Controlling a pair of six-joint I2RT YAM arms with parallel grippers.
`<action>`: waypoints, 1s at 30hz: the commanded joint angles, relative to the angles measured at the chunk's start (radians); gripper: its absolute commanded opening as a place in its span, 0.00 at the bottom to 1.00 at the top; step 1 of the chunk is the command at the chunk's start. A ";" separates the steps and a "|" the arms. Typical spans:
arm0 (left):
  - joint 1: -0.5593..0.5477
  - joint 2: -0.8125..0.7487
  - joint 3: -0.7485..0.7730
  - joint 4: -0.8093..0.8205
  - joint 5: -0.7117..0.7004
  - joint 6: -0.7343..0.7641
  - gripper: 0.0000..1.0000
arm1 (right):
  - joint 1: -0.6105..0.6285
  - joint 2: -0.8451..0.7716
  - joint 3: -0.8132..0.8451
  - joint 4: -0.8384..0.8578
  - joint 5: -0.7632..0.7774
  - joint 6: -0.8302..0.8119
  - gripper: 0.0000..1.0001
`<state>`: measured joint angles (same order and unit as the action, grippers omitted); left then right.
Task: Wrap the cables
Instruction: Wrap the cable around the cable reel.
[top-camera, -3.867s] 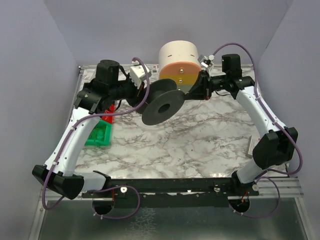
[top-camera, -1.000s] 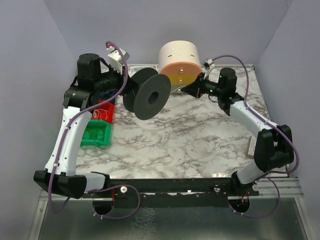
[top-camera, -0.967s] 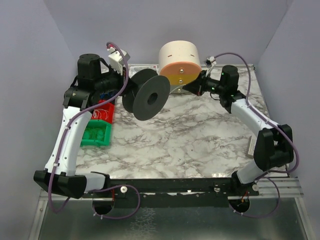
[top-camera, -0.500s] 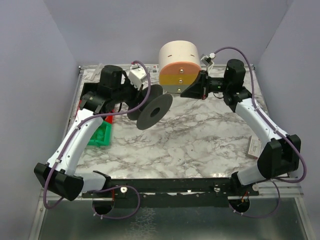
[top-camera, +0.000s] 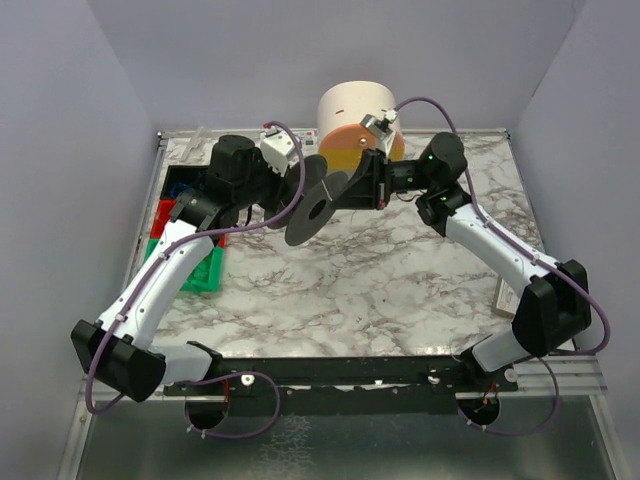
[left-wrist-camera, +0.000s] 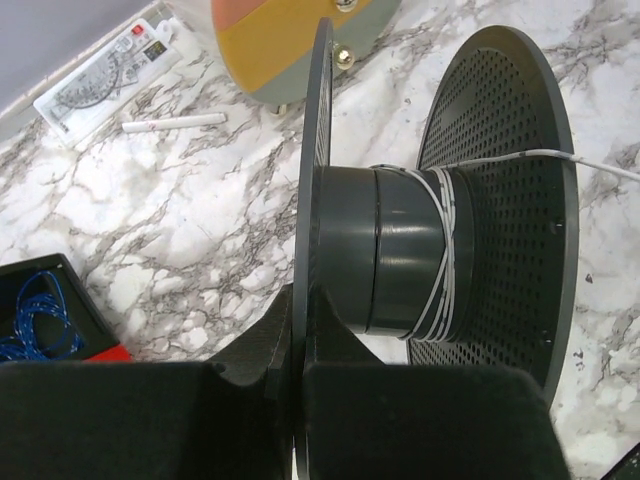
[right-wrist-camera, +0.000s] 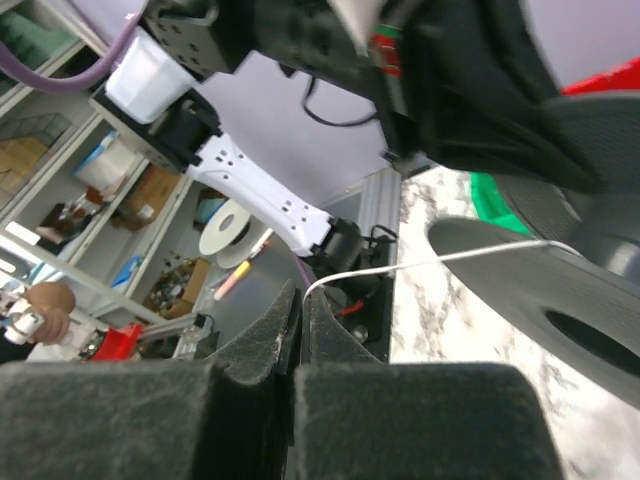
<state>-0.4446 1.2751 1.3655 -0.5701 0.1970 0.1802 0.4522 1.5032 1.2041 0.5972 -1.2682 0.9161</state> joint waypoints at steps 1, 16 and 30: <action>0.070 0.006 -0.020 0.116 -0.131 -0.163 0.00 | 0.121 0.016 0.098 -0.206 0.022 -0.222 0.01; 0.165 0.014 -0.017 0.184 0.040 -0.306 0.00 | 0.304 0.217 0.054 -0.259 0.058 -0.395 0.01; 0.171 0.042 0.167 0.108 0.158 -0.294 0.00 | 0.304 0.132 -0.141 -0.412 0.343 -0.844 0.01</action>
<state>-0.2890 1.3170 1.4422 -0.5259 0.2962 -0.1032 0.7414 1.6966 1.1339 0.2420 -1.0477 0.2253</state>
